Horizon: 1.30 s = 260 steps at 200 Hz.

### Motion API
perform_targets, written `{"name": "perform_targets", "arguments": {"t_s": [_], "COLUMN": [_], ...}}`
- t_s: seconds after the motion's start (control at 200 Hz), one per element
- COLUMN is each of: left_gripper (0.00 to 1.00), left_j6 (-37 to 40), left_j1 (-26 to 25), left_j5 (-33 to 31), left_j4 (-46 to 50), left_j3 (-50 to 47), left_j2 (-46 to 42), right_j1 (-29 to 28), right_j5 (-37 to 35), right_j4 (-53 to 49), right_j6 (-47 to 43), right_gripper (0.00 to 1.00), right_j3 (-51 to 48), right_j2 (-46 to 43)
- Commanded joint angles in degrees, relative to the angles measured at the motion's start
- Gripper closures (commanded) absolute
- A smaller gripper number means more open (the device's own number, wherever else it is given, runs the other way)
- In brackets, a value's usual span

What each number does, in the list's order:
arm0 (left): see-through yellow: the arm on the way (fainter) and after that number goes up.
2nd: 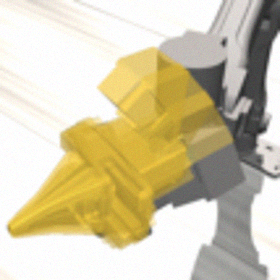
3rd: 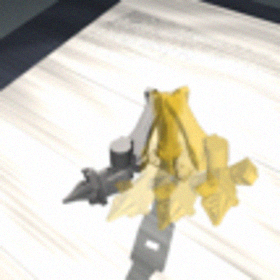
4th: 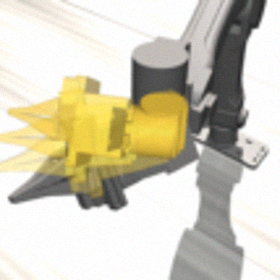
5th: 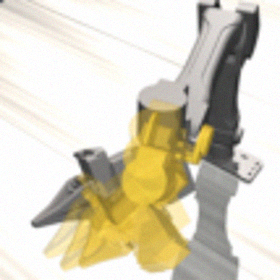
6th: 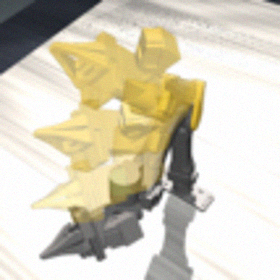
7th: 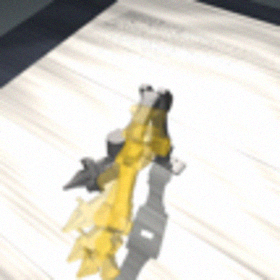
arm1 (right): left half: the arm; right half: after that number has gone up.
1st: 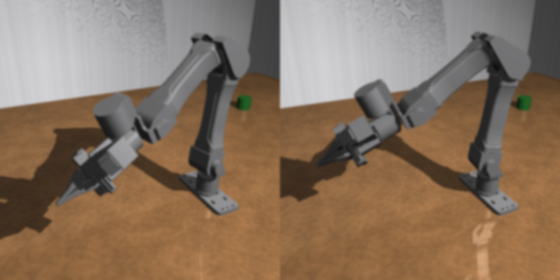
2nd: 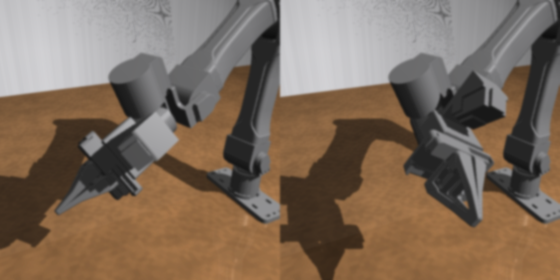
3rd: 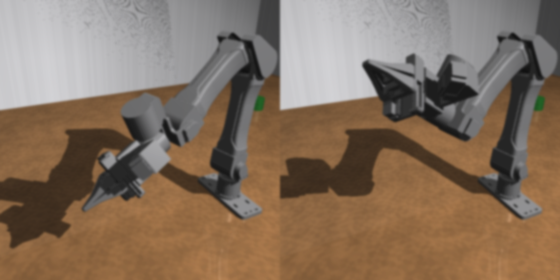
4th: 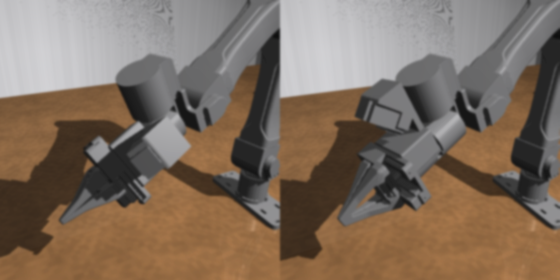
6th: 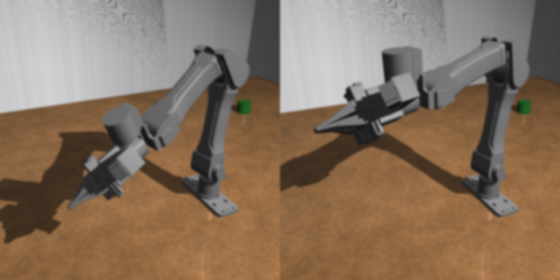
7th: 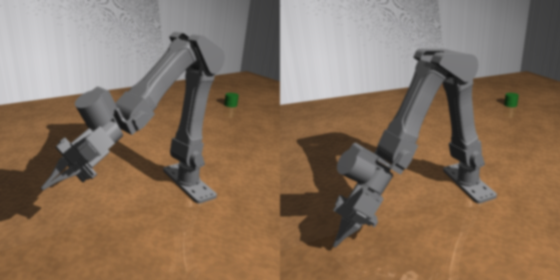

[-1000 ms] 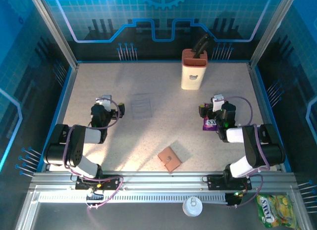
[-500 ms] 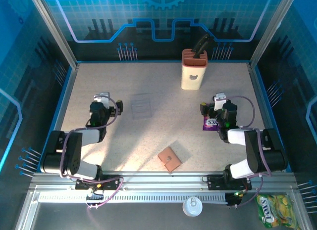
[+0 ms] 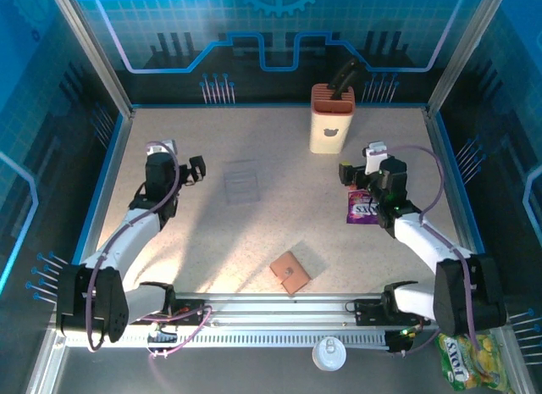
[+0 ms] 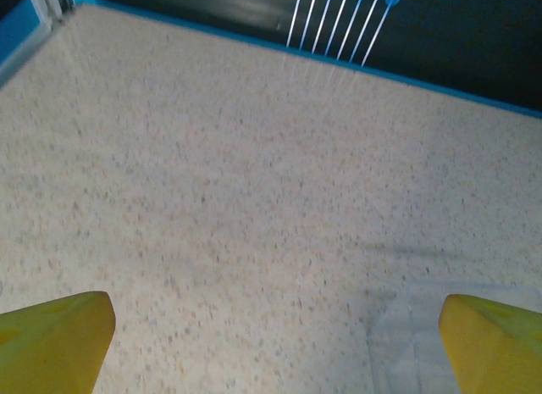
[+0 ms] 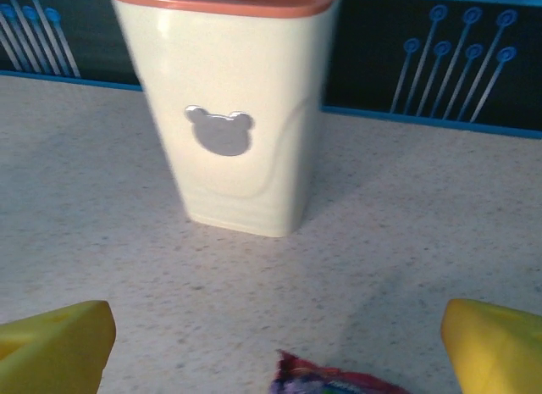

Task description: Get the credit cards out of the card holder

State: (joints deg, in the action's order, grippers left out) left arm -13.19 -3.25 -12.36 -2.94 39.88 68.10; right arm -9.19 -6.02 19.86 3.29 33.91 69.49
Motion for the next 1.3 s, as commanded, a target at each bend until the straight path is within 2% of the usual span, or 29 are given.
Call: {"name": "perform_targets", "arguments": {"t_s": [0.0,0.14,0.225,0.34,0.575,1.001,1.296], "left_gripper": [0.01,0.01,0.03,0.08,0.09,0.08,0.08], "left_j6": [-6.5,-10.9,-12.5,-14.0,-17.7,-17.8,-17.8], "left_j1": [-1.2,-3.9,-5.3,-6.6,-7.4,-7.4,-9.2], "left_j5": [1.6,3.7,4.8,9.6,20.2,28.1,34.3], "left_j4": [13.5,16.6,19.3,21.1,16.4,12.3,9.3], "left_j3": [2.8,5.3,8.0,11.4,13.8,20.5,23.3], "left_j2": [-0.2,2.4,5.0,8.8,15.7,29.1,31.8], "right_j1": [-2.9,-4.6,-6.6,-9.4,-11.6,-12.0,-12.2], "right_j5": [-0.7,3.0,4.0,2.8,1.0,3.0,4.0], "right_j4": [-12.5,-21.0,-24.9,-27.2,-27.3,-25.1,-24.3], "right_j6": [6.3,14.4,15.3,15.3,15.8,19.0,19.7], "right_gripper": [0.02,0.06,0.08,0.09,0.09,0.09,0.09], "right_j3": [2.9,6.9,8.4,8.2,4.5,1.5,0.6], "right_j2": [-2.7,-3.0,-3.7,-5.8,-10.0,-10.5,-10.3]}}
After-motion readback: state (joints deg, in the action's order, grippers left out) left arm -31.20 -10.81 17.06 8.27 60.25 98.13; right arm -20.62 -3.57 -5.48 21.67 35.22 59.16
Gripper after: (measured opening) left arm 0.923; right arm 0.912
